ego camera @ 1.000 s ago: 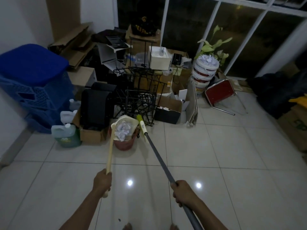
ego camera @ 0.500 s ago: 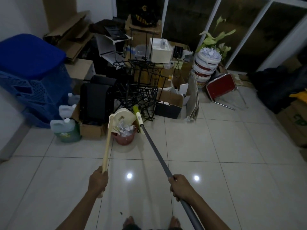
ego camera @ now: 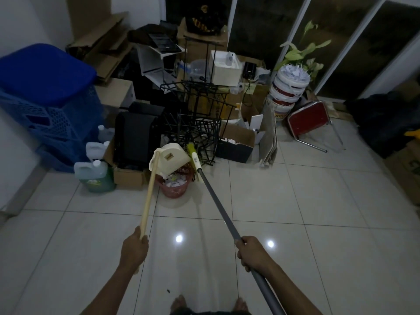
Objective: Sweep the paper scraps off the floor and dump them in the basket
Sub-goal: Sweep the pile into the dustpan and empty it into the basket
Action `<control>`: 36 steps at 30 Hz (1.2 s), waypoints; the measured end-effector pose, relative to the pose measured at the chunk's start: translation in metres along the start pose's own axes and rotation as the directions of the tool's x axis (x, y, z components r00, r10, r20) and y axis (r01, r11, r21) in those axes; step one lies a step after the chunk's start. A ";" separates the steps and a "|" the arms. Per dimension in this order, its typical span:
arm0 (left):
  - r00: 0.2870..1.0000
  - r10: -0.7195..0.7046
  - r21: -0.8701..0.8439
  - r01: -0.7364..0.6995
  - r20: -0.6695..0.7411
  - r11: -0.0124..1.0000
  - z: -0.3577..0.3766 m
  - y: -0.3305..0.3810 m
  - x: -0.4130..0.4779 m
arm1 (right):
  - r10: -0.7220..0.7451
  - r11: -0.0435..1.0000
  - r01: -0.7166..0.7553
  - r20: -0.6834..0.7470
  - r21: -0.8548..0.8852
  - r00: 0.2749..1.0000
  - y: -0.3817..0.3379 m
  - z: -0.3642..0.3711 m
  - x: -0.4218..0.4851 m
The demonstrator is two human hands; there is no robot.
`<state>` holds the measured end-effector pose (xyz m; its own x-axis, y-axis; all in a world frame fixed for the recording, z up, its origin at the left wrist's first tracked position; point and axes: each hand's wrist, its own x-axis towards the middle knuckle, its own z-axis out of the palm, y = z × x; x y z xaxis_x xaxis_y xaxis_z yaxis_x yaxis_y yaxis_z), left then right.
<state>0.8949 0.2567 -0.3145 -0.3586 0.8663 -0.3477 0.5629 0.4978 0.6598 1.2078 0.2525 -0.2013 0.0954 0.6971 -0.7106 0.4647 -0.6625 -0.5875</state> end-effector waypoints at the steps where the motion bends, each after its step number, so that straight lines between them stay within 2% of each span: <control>1: 1.000 0.008 -0.005 -0.008 -0.001 1.000 -0.001 0.001 -0.002 | -0.002 1.000 0.002 0.002 -0.003 1.000 -0.001 -0.001 0.000; 16: 1.000 0.002 -0.022 -0.002 0.009 1.000 -0.038 0.022 -0.011 | -0.002 0.997 0.003 -0.007 0.075 1.000 -0.003 -0.018 -0.018; 26: 1.000 -0.023 -0.200 0.024 0.005 0.980 -0.057 0.049 -0.042 | -0.040 0.994 0.043 -0.034 0.097 0.999 0.015 -0.057 -0.042; 36: 0.999 -0.009 -0.309 0.022 0.042 0.951 -0.030 0.101 -0.082 | -0.056 0.990 0.066 -0.079 0.122 0.995 0.069 -0.118 -0.074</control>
<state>0.9588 0.2341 -0.1996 -0.3326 0.8626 -0.3813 0.2974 0.4796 0.8256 1.3369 0.1875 -0.1430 0.1379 0.7526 -0.6439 0.3590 -0.6439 -0.6757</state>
